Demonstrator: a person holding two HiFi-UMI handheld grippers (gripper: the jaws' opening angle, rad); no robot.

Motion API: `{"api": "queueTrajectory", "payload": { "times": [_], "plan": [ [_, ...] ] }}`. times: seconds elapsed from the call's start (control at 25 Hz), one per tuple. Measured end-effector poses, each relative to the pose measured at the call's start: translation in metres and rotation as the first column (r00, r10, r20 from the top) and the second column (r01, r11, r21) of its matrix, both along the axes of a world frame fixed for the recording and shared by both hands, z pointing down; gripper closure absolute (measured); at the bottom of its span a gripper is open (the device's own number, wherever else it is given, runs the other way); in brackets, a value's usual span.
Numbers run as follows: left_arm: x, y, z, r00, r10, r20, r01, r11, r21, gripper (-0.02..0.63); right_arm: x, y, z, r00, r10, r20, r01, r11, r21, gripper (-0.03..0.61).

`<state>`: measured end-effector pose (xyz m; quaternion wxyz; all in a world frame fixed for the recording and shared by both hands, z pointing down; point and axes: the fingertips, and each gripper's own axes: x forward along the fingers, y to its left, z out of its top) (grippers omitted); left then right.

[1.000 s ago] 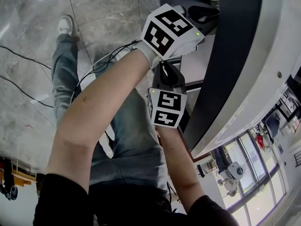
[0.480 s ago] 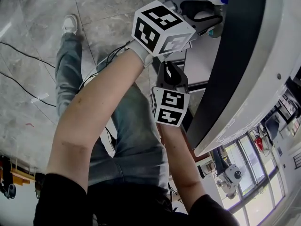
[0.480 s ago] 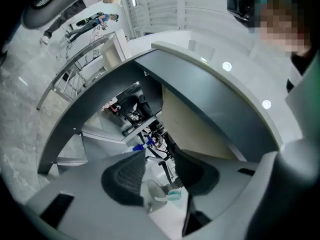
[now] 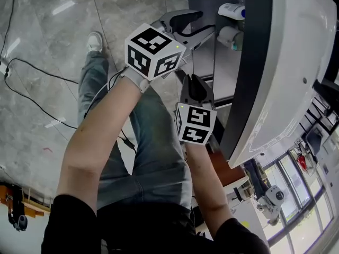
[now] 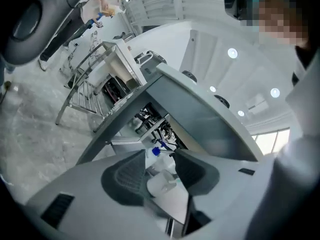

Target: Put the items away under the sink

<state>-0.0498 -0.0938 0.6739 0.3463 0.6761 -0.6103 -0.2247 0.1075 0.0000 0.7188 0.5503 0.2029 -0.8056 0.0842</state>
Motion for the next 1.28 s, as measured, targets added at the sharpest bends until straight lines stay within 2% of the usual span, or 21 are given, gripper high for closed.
{"api": "queueTrajectory", "payload": {
  "times": [0.2,0.32,0.4,0.56,0.68,0.92,1.16,1.28],
  "plan": [
    [-0.024,0.039,-0.024,1.0,0.002,0.012,-0.001,0.999,-0.043,0.434,-0.032,0.005,-0.033,0.994,0.046,0.096,-0.047,0.999,0.007,0.518],
    [-0.032,0.054,-0.045,0.999,0.02,0.047,-0.017,0.998,-0.057,0.44,-0.048,0.005,-0.055,0.986,0.067,0.153,-0.069,0.998,0.012,0.518],
    [-0.037,0.061,-0.062,0.997,0.039,0.072,-0.036,0.998,-0.052,0.46,-0.058,0.002,-0.07,0.976,0.088,0.198,-0.093,0.996,0.016,0.518],
    [-0.039,0.075,-0.099,0.986,0.099,0.135,-0.095,0.995,-0.036,0.541,-0.074,0.001,-0.103,0.954,0.119,0.276,-0.133,0.991,0.032,0.523],
    [-0.04,0.086,-0.126,0.972,0.146,0.185,-0.142,0.989,-0.035,0.569,-0.084,0.002,-0.131,0.943,0.127,0.309,-0.149,0.987,0.051,0.526],
    [-0.049,0.102,-0.181,0.937,0.231,0.262,-0.234,0.972,-0.022,0.583,-0.101,0.004,-0.19,0.903,0.169,0.396,-0.225,0.969,0.099,0.526],
    [-0.041,0.099,-0.242,0.89,0.319,0.327,-0.329,0.944,-0.023,0.584,-0.102,-0.009,-0.26,0.841,0.195,0.504,-0.297,0.946,0.13,0.528],
    [-0.042,0.097,-0.267,0.866,0.343,0.365,-0.347,0.936,-0.056,0.584,-0.097,-0.019,-0.296,0.798,0.208,0.565,-0.347,0.926,0.149,0.527]
  ]
}}
